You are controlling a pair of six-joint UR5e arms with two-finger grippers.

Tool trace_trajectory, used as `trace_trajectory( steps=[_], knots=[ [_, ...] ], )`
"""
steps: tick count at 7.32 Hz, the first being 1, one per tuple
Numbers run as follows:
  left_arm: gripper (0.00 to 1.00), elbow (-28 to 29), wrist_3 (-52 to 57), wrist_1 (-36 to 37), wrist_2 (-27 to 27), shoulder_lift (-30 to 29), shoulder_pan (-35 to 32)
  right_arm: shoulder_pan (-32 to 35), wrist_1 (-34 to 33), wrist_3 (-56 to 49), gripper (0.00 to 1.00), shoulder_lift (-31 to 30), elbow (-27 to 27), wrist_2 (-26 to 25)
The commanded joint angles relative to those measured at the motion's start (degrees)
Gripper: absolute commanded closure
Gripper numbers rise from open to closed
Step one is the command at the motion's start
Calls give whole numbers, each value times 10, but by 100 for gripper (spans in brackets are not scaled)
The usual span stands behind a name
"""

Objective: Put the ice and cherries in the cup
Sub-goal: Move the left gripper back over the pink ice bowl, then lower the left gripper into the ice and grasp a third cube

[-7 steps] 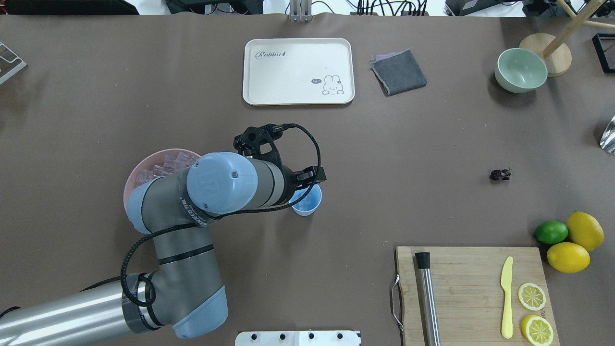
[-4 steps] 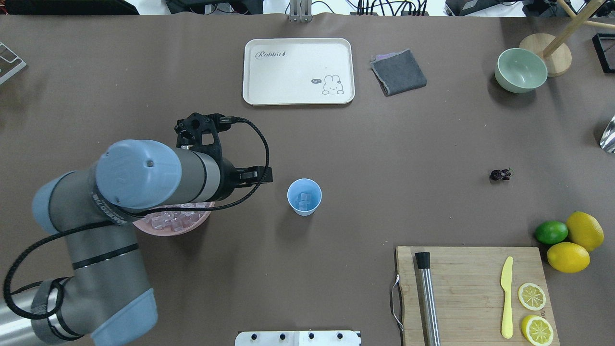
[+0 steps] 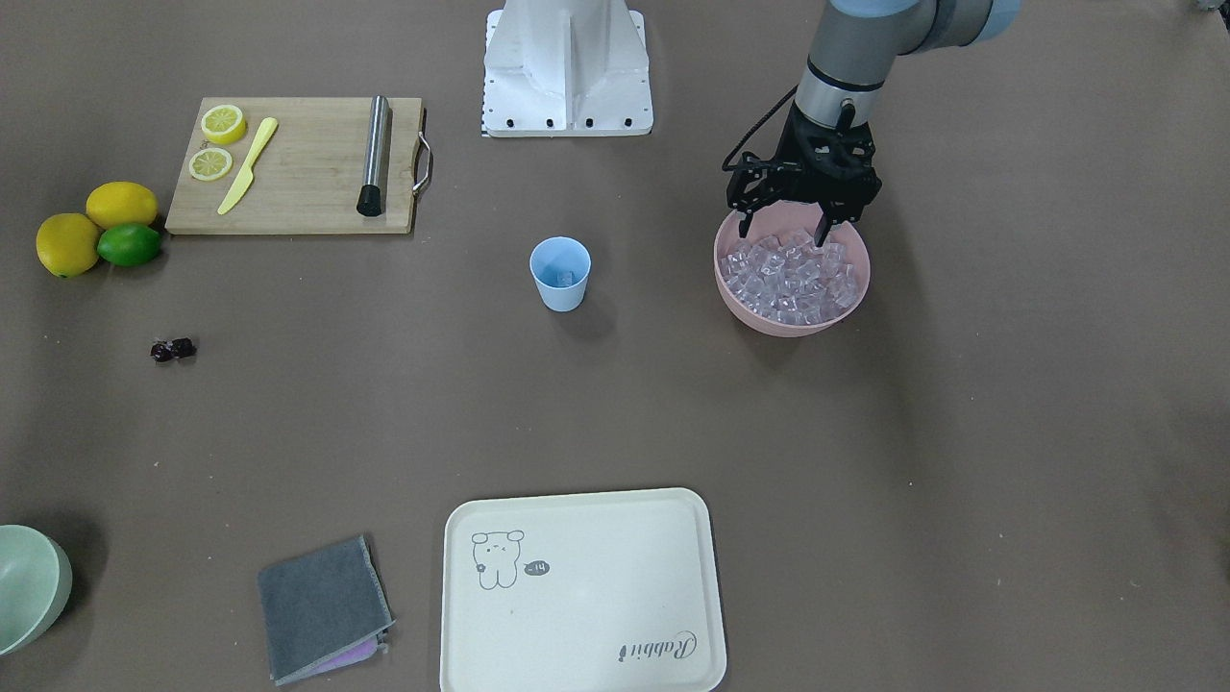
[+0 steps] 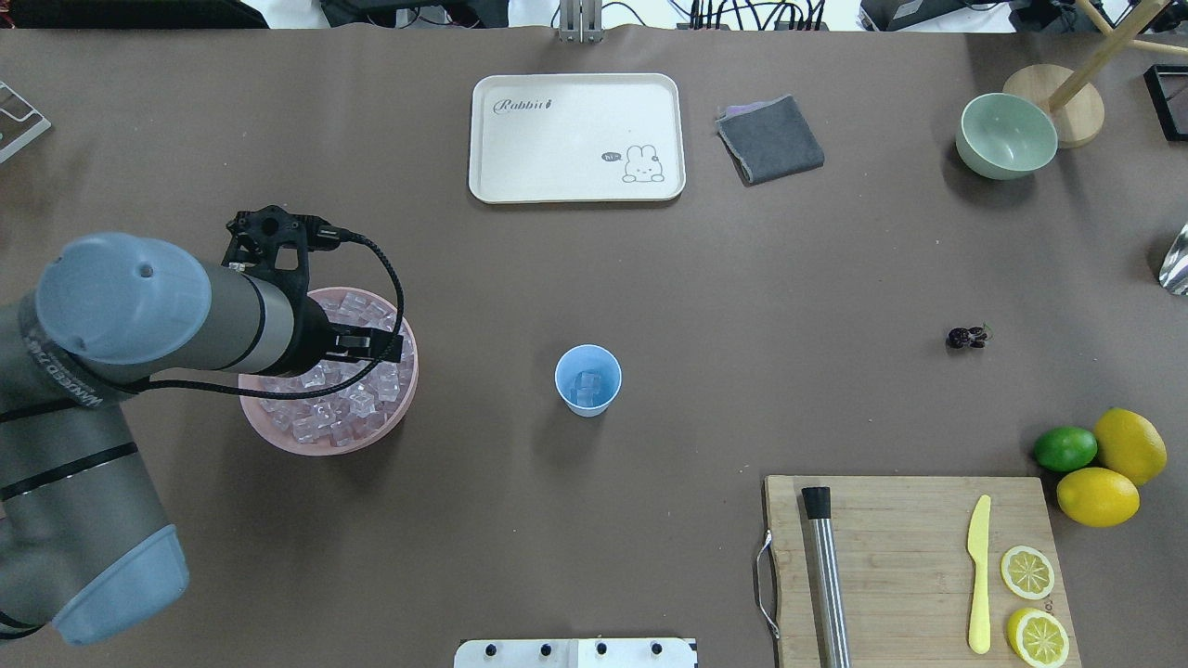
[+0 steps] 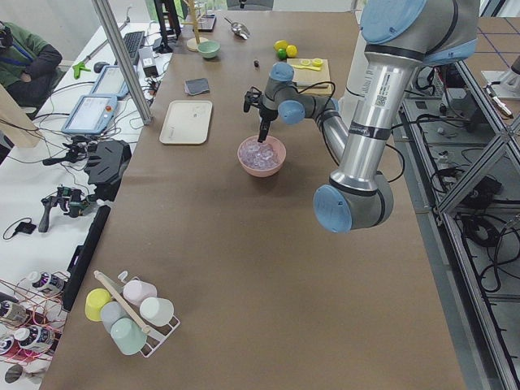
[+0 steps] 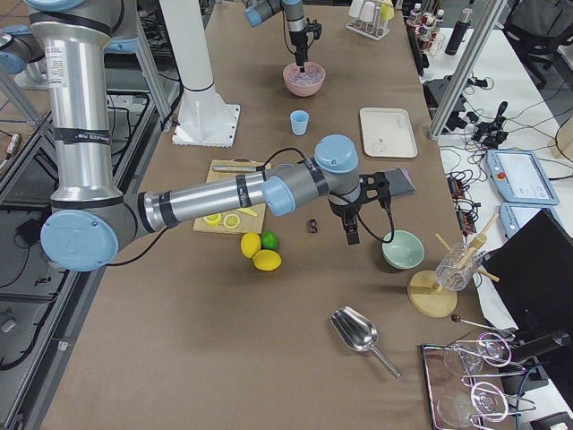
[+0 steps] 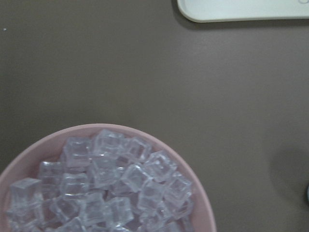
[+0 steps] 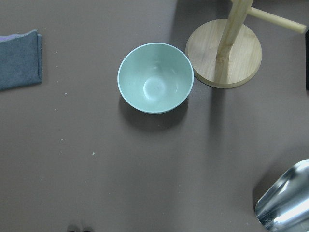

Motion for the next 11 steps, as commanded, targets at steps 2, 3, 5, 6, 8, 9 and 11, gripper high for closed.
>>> trace_trajectory(
  steps=[2,3,5,6,8,9,11],
  knots=[
    [1,6,15,0,3,6,19,-2,0,0,0,0,0,0],
    [1,10,13,0,7,3,34,-3,0,0,0,0,-1,0],
    [18,27,12,0,35,-1,47,-4,0,0,0,0,-1,0],
    [24,32,12,0,36,-1,49,-5,0,0,0,0,-1,0],
    [24,41,13,0,36,-1,58,-5,0,0,0,0,-1,0],
    [24,41,13,0,36,-1,63,-5,0,0,0,0,-2,0],
    [24,49,13,0,36,-2,69,-6,0,0,0,1,-3,0]
  ],
)
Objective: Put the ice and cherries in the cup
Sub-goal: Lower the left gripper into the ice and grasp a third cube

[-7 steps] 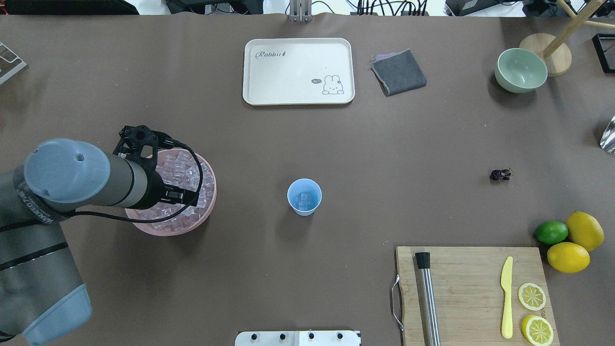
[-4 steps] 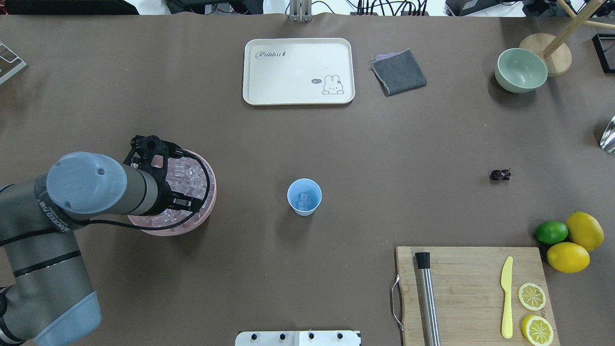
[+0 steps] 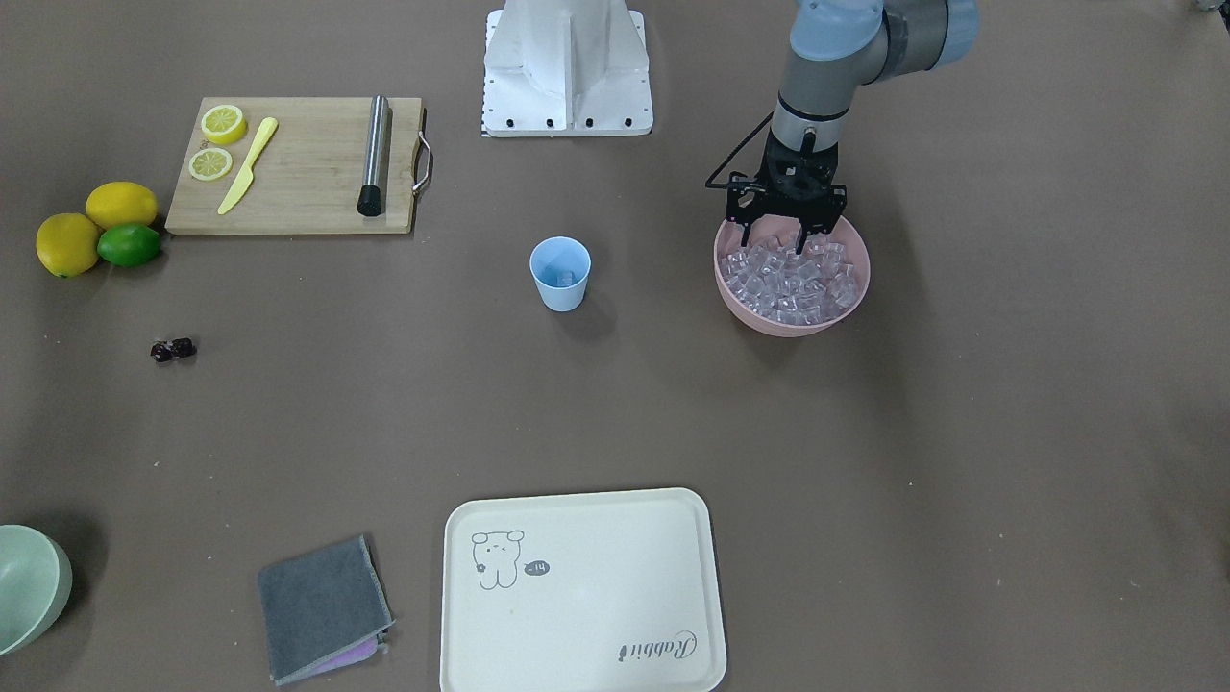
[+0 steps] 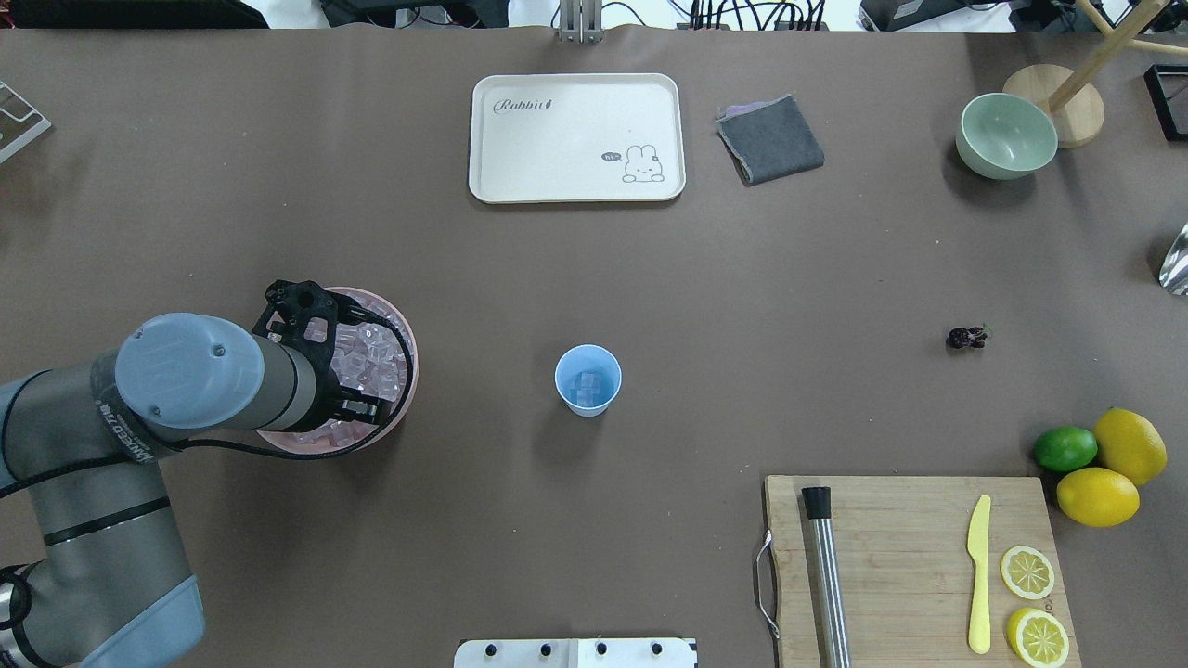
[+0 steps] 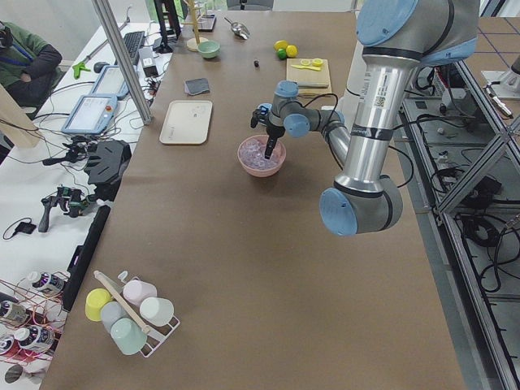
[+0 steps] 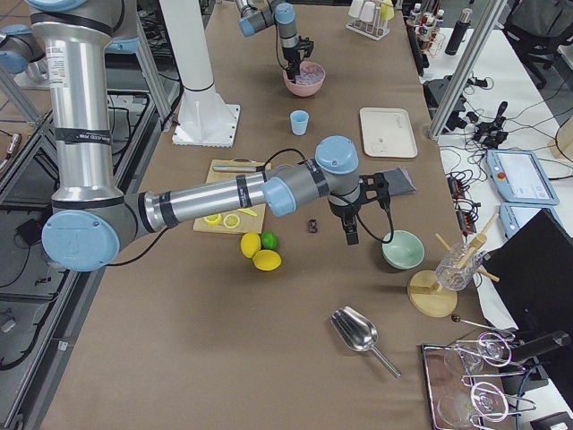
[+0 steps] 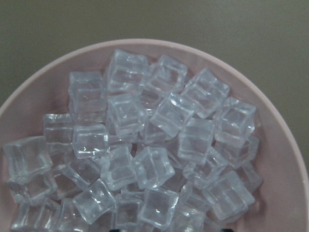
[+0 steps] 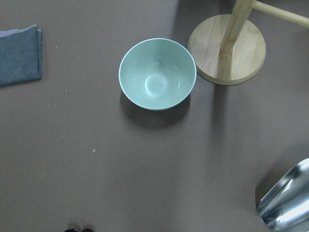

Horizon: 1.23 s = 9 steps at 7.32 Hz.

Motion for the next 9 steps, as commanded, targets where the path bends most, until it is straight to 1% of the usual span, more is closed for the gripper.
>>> trace_trajectory(
  steps=[1,2,3,5,6,9],
  knots=[
    [29,10,0,0,1,-1,8,0,0,0,0,1,-1,0],
    [30,10,1,0,1,-1,8,-1,0,0,0,1,-1,0],
    [35,10,0,0,1,-3,9,0,0,0,0,1,-1,0],
    [40,11,0,0,0,-12,9,-1,0,0,0,1,-1,0],
    [45,13,0,0,0,-15,9,0,0,0,0,1,-1,0],
    [47,25,4,0,0,-23,5,-1,0,0,0,1,-2,-1]
  ],
)
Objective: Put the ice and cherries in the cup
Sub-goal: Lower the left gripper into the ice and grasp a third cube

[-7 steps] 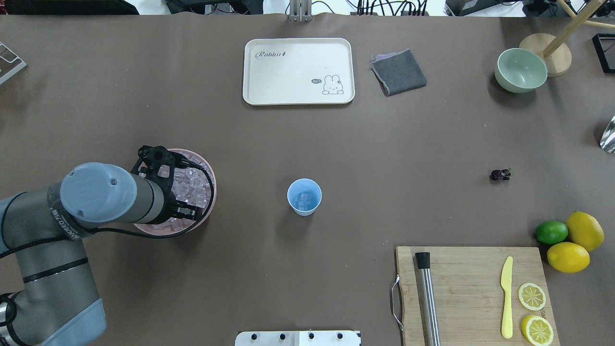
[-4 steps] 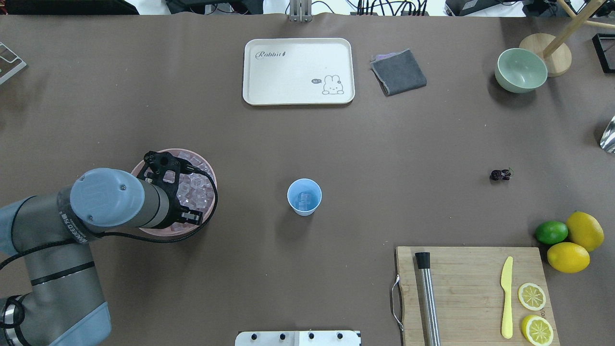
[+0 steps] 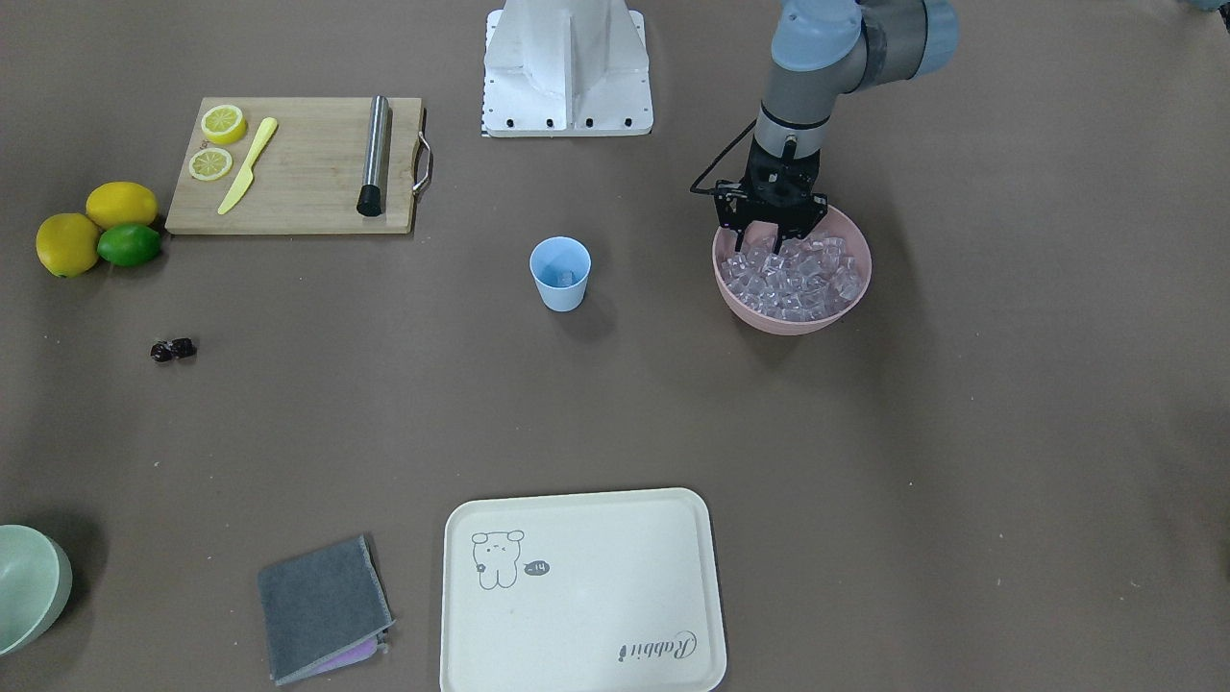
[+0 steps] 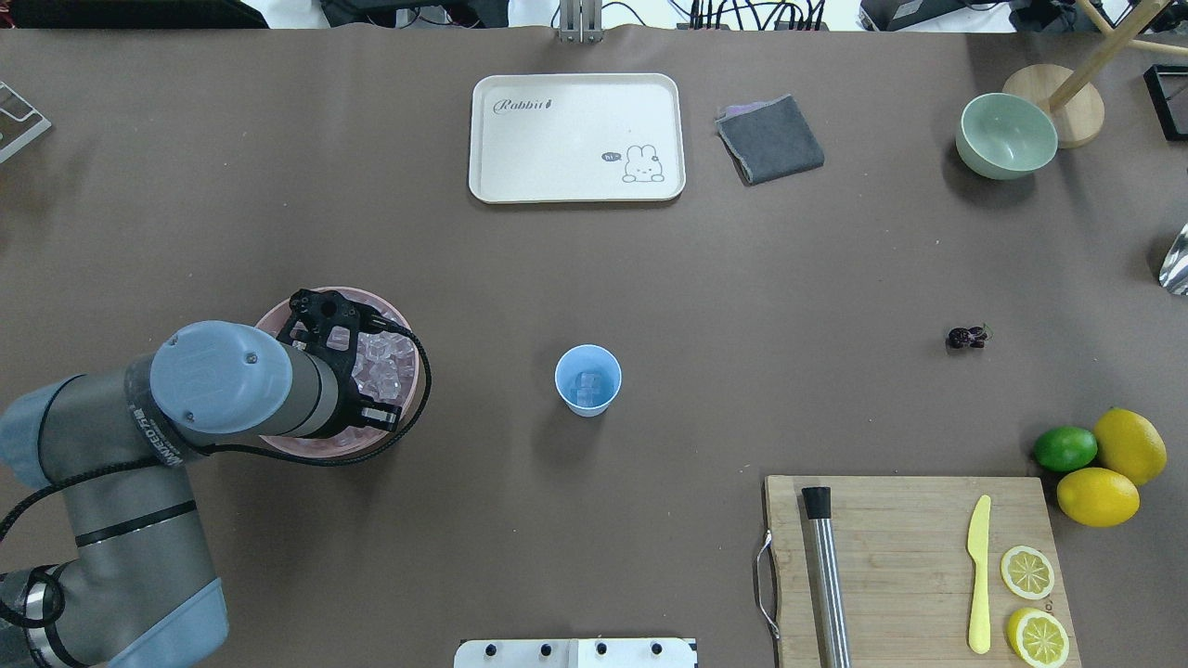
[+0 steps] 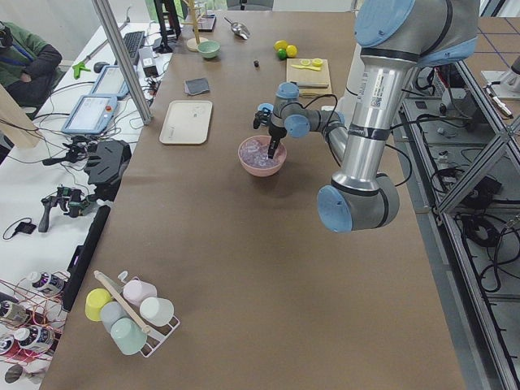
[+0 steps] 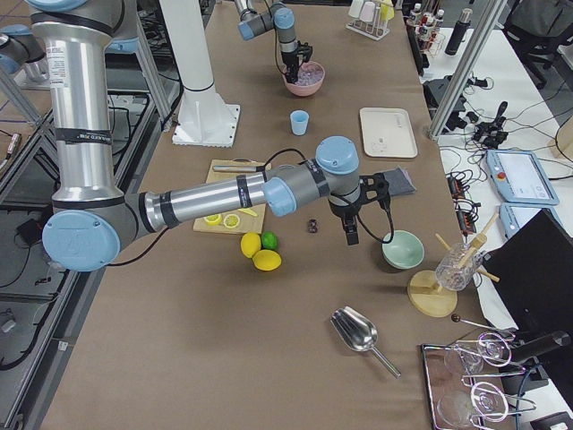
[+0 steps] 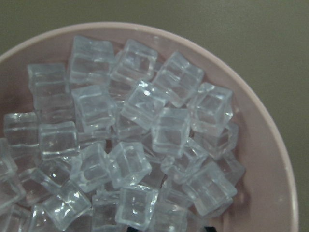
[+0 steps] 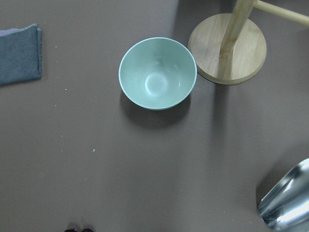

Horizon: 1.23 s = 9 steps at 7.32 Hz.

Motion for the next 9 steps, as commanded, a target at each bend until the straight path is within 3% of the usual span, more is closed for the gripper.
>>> trace_trajectory(
  steps=[1,9],
  knots=[
    [47,3,3,1,0,-2,-6,0,0,0,0,1,0,-1],
    [52,18,3,-1,-5,-4,-29,-1,0,0,0,5,0,-1]
  ],
)
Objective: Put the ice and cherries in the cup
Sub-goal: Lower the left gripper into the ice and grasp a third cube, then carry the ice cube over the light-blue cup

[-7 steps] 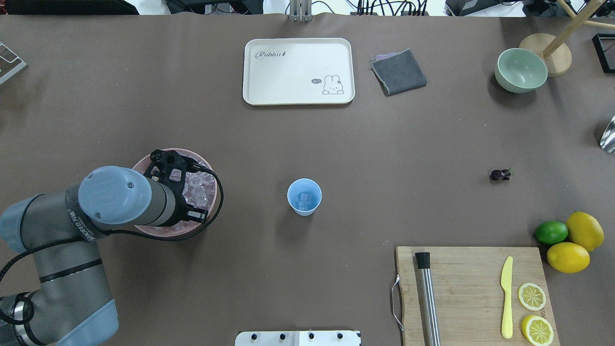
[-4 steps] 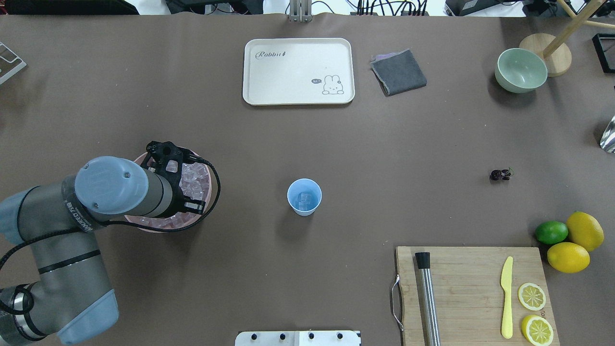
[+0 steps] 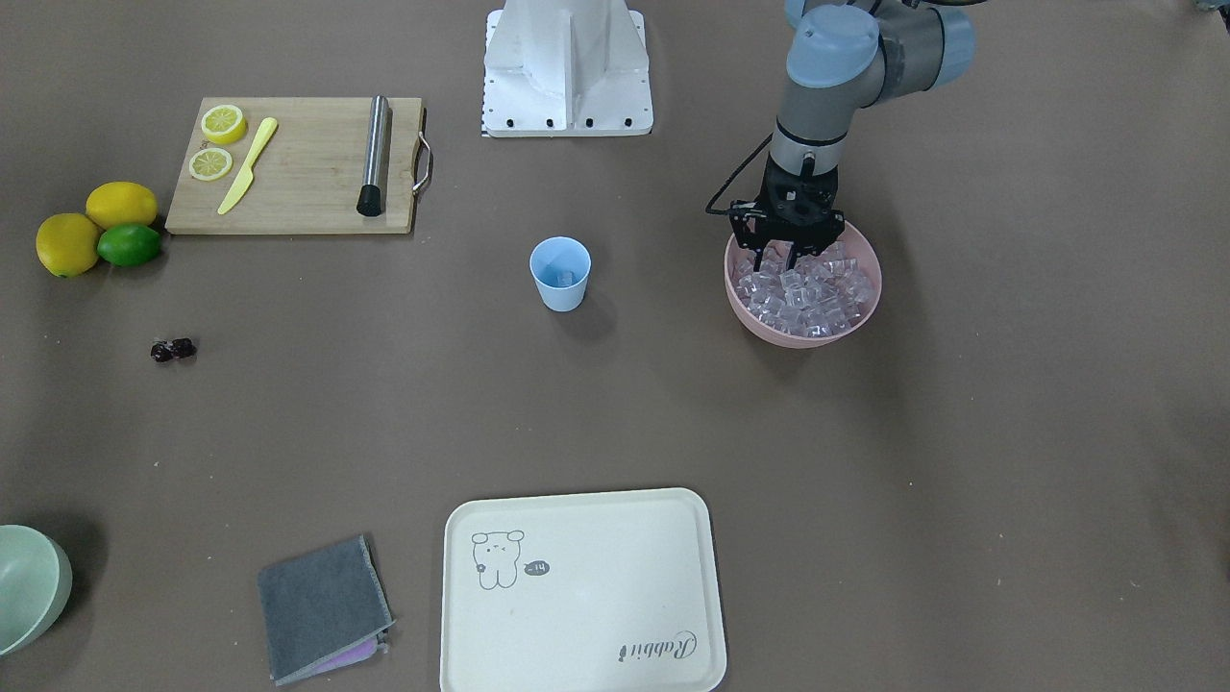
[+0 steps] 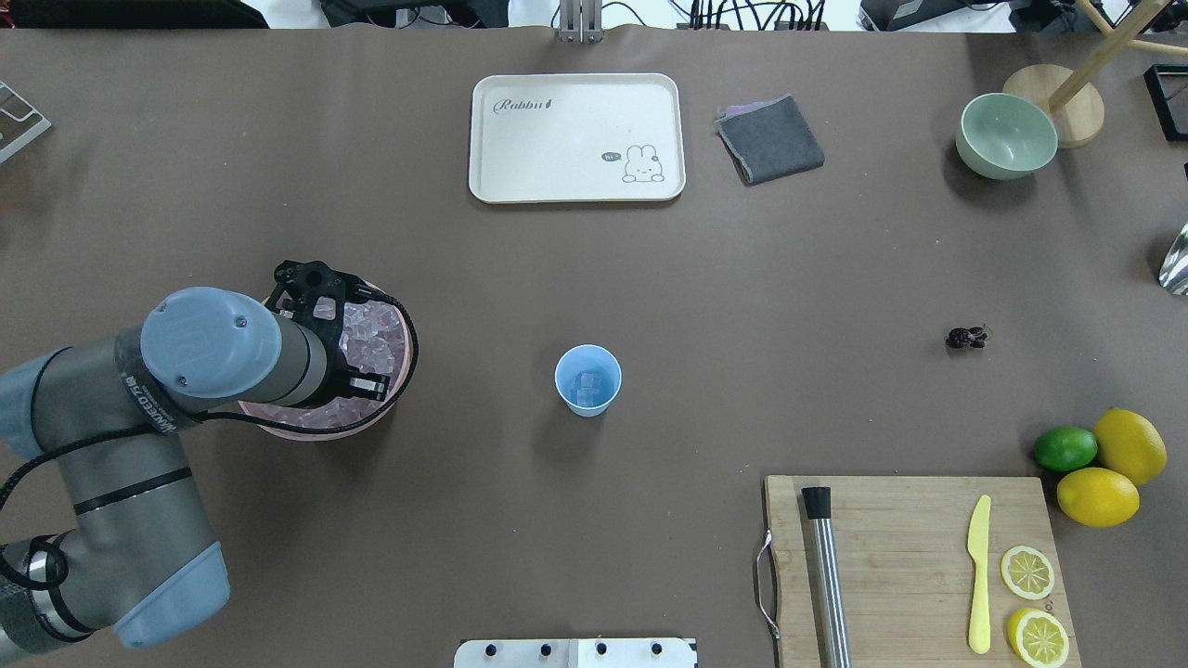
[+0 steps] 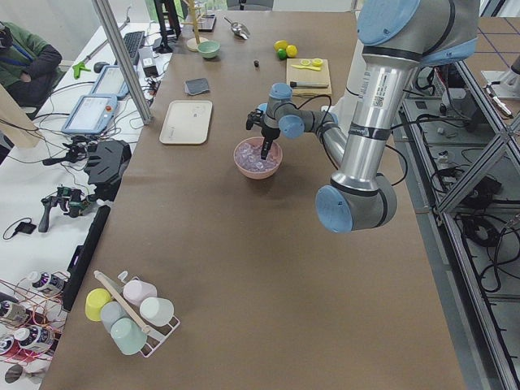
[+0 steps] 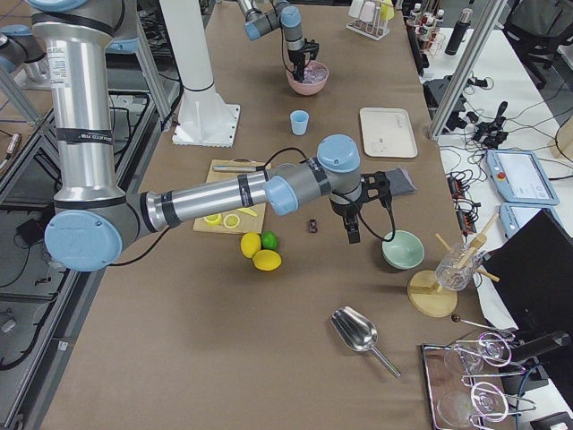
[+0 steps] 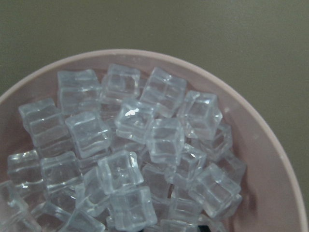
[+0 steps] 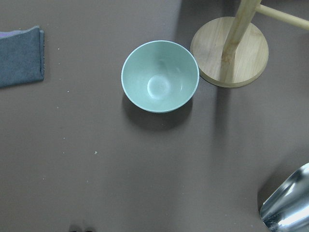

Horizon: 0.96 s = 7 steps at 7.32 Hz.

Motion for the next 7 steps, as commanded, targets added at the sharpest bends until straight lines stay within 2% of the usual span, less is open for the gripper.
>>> trace_trajectory(
  steps=[1,3,4,6,7],
  knots=[
    [52,4,0,0,0,-1,1,0,0,0,0,0,0,0],
    [52,4,-1,0,1,-1,6,0,0,0,0,0,0,0],
    [63,4,-2,0,1,-3,6,0,0,0,0,0,0,0],
    [93,4,-2,0,0,-3,6,0,0,0,0,0,0,0],
    [100,2,-1,0,-1,-3,5,0,0,0,0,0,0,0]
  ],
)
